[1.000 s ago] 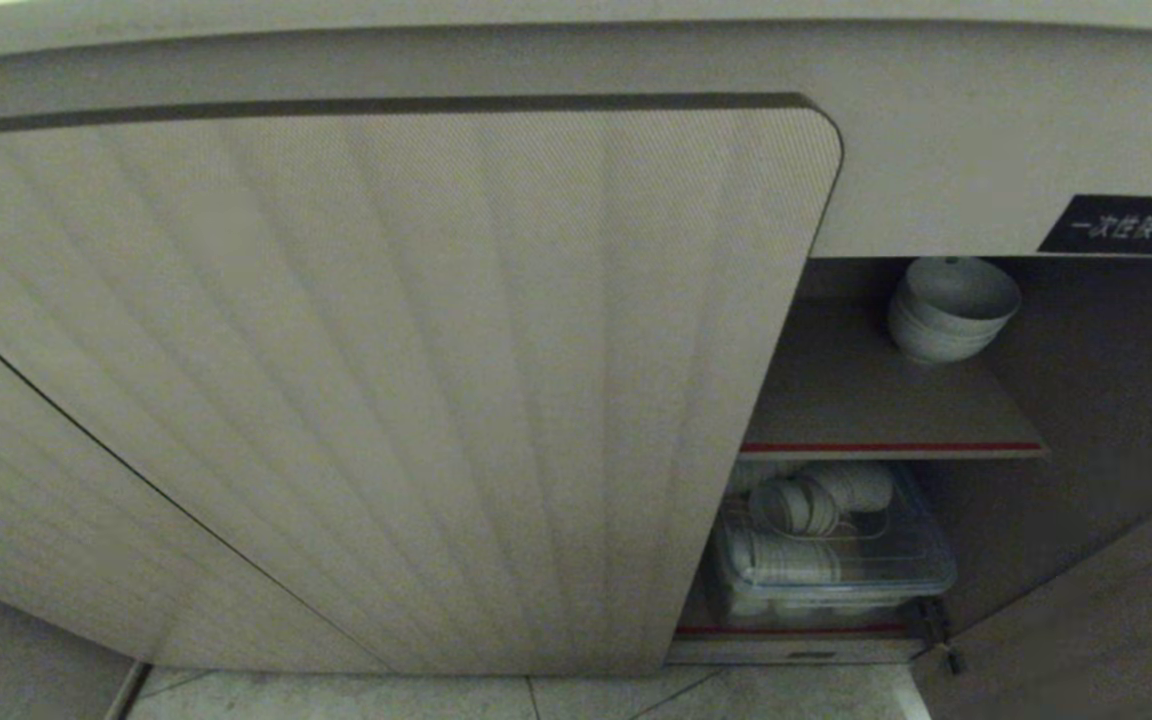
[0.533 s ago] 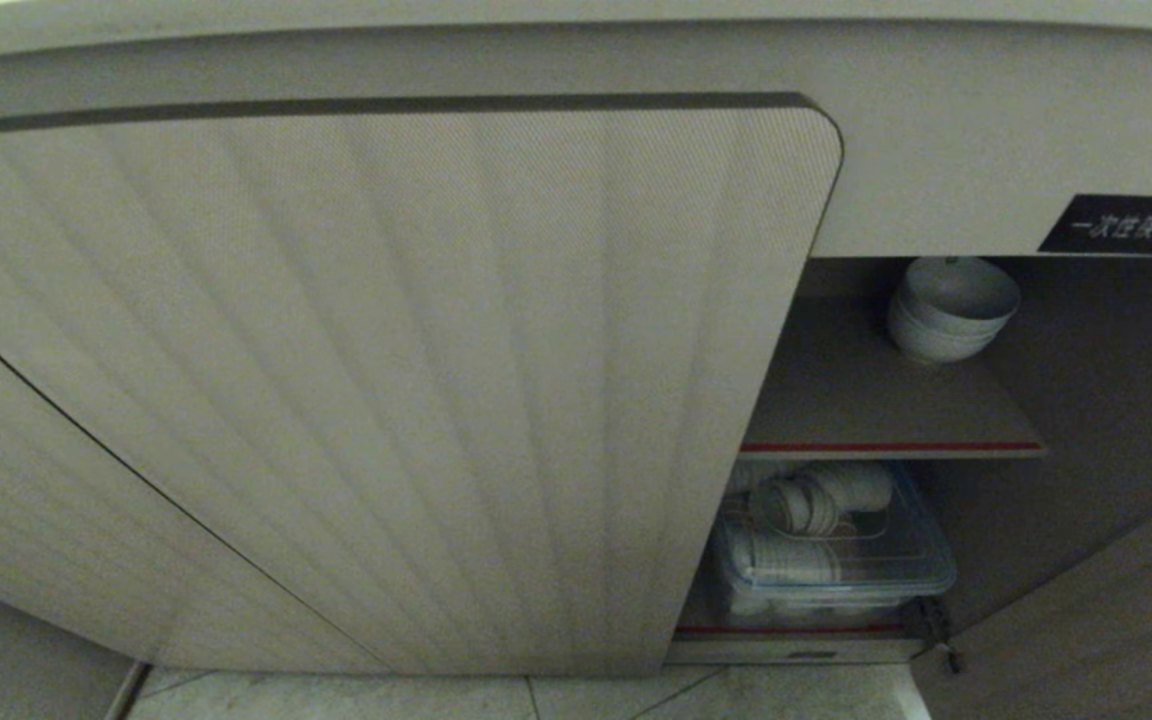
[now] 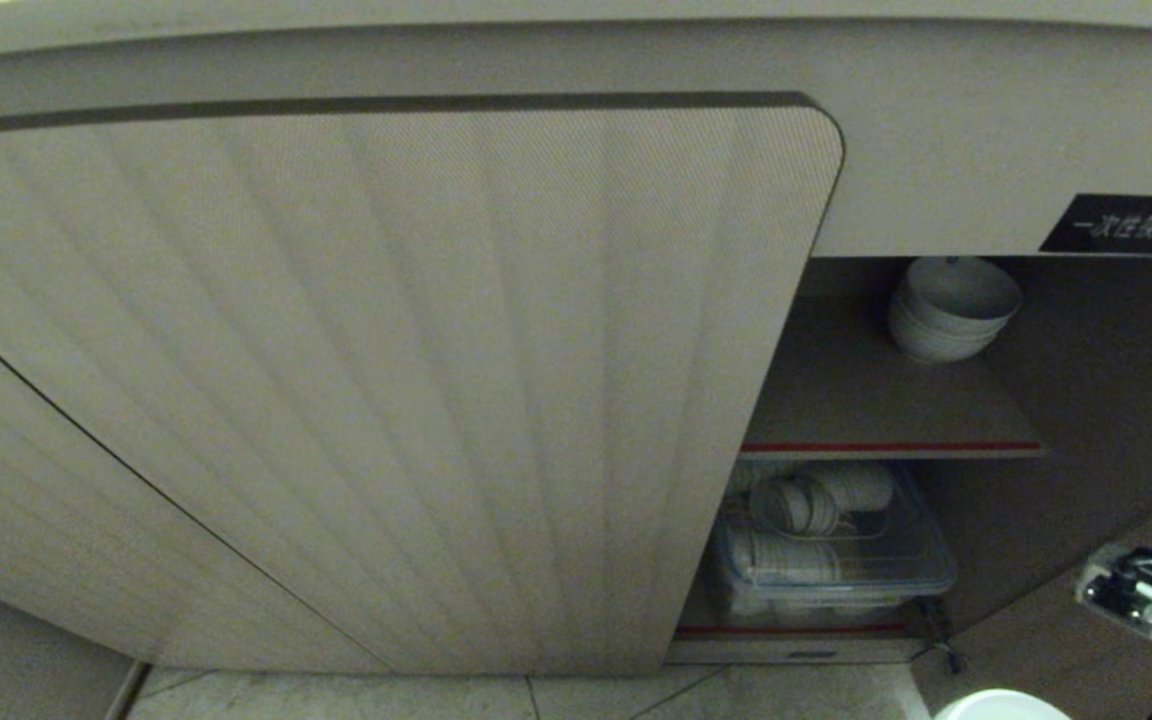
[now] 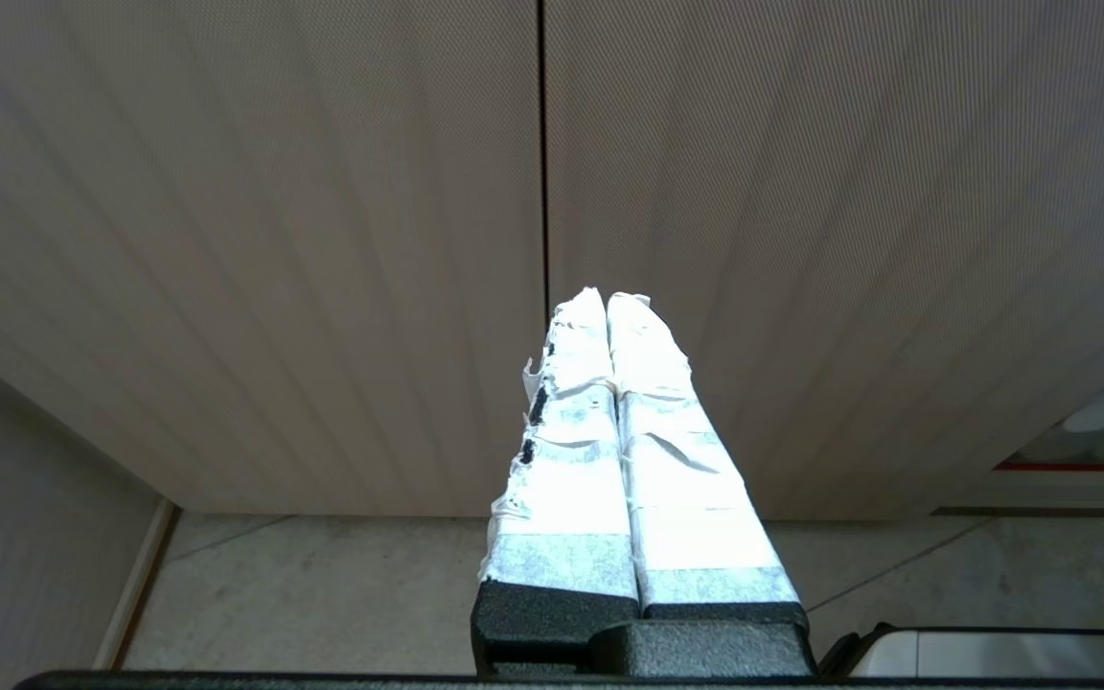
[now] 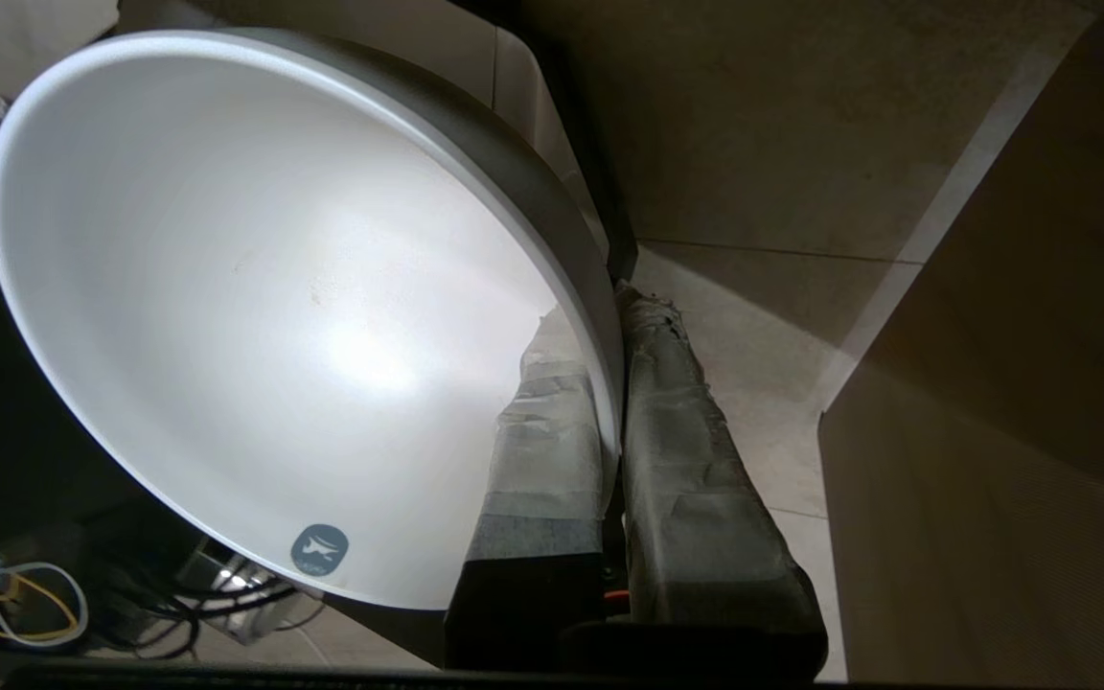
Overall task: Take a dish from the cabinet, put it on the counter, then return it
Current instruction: Put it back into the cabinet
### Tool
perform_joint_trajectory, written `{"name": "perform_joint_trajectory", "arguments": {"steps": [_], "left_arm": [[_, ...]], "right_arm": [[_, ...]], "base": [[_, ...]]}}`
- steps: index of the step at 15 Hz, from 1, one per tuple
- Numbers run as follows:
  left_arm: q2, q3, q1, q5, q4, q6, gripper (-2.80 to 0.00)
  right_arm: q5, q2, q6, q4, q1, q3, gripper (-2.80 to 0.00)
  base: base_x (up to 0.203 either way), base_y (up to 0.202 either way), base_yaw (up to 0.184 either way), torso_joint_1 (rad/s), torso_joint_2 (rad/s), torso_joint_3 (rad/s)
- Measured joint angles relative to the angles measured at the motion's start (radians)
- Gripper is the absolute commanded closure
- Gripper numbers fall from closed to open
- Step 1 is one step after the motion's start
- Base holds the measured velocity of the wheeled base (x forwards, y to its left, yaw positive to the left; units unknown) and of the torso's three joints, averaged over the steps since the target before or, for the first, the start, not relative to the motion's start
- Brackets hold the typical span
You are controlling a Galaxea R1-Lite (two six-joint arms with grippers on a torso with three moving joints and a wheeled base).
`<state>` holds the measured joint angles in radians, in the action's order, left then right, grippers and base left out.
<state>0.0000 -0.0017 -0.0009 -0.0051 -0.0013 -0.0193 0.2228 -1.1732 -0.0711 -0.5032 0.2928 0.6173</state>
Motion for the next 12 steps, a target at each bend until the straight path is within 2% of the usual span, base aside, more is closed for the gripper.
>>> {"name": "perform_joint_trajectory", "arguments": {"steps": [4,8,12], "left_arm": [[0.0,0.0,0.0,0.0,0.0,0.0,0.0],[0.0,0.0,0.0,0.001,0.0,0.0,0.0],[0.0,0.0,0.0,0.0,0.0,0.0,0.0]], "right_arm": [[-0.004,-0.079,0.13,-0.007,0.0,0.063,0.0],[-0.022,-0.126,0.207,-0.009,0.0,0.079,0.0],[-0.037,-0.159,0.331,-0.013,0.0,0.125,0.0]], "base": [[0.0,0.0,0.0,0.0,0.0,0.0],[0.0,0.0,0.0,0.0,0.0,0.0],[0.0,0.0,0.0,0.0,0.0,0.0]]}}
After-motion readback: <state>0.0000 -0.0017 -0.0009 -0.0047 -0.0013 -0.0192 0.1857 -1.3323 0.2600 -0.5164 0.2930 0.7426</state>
